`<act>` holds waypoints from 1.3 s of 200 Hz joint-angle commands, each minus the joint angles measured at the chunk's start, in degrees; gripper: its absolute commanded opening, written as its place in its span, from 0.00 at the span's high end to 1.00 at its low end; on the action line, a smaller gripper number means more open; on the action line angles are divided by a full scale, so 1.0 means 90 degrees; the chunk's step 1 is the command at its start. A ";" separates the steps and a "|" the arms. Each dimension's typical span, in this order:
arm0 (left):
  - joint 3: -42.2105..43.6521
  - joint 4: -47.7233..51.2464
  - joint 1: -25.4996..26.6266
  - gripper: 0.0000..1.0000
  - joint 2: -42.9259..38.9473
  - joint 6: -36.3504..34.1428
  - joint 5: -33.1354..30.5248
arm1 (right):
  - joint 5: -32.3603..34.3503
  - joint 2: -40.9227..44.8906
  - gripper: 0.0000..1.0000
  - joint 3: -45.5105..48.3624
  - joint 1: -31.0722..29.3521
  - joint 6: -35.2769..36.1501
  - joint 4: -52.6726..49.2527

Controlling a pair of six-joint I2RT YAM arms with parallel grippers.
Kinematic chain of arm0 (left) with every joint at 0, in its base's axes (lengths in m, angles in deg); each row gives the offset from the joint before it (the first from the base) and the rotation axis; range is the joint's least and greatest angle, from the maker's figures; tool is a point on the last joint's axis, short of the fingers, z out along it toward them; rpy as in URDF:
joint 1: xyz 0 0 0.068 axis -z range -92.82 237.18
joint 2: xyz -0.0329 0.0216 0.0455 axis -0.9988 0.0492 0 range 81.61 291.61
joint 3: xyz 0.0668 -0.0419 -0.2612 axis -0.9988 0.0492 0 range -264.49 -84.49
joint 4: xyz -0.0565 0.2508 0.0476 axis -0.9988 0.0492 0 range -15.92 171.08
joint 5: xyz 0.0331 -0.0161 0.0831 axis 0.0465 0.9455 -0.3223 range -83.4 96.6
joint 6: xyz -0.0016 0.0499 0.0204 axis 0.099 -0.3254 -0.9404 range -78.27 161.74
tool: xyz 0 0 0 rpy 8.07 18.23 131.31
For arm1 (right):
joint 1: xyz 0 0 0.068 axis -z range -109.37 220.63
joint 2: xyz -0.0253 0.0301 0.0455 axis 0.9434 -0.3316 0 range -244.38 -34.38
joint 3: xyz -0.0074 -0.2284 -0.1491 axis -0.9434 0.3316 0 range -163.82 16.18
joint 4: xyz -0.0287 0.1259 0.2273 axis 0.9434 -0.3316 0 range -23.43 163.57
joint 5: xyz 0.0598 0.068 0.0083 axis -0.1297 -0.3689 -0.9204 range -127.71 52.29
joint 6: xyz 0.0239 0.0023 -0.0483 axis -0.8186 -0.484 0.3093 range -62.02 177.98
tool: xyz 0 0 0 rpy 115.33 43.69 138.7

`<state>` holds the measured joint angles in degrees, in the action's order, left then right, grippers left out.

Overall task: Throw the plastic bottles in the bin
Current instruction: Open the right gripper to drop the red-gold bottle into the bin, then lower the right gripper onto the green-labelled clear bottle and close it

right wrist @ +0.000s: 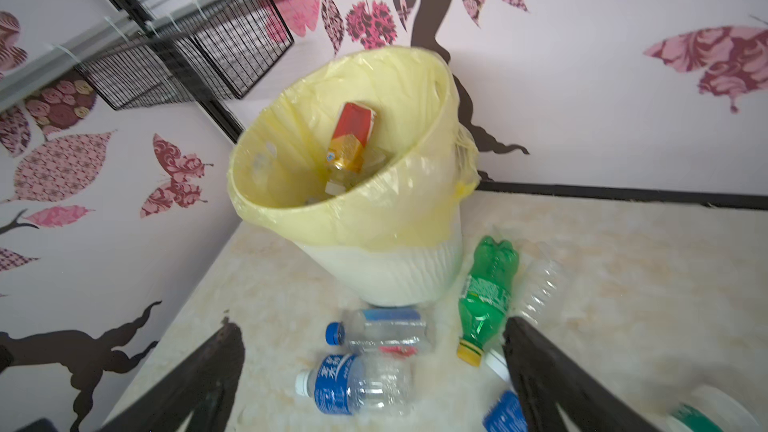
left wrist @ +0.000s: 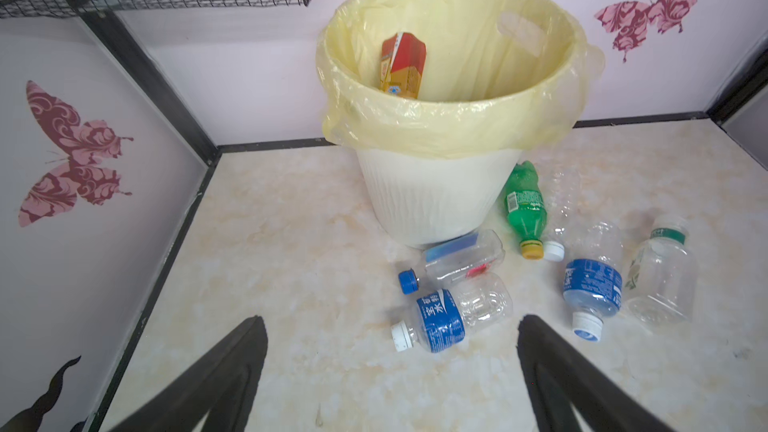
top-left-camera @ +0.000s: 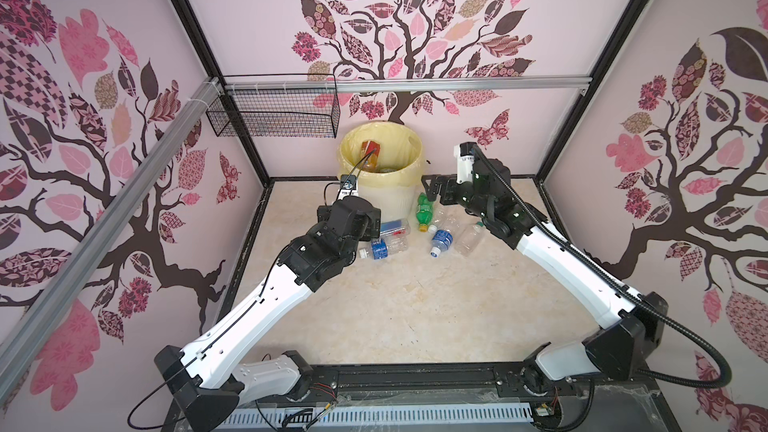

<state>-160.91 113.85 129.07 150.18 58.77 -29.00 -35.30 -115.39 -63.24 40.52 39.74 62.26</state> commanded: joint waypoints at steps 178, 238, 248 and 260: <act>0.0950 -0.0591 0.0493 0.03 0.0452 0.1253 0.2551 | -0.0001 -0.0821 0.00 0.2308 0.1856 -0.2302 -0.0203; 0.1367 -0.0770 0.0482 0.03 0.0145 0.1136 0.2336 | 0.0209 -0.1544 0.00 0.2397 0.1851 -0.2396 0.0036; 0.1427 -0.0805 0.0485 0.03 0.0134 0.1143 0.2316 | 0.0153 -0.1658 0.00 0.2397 0.1851 -0.2410 0.0054; 0.1492 -0.0868 0.0482 0.03 0.0103 0.1144 0.2307 | 0.0097 -0.1786 0.01 0.2369 0.1851 -0.2417 0.0017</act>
<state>-149.48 108.76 133.46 152.56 69.92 -7.18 -34.40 -128.46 -40.88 57.22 18.91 62.42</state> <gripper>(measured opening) 0.972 0.996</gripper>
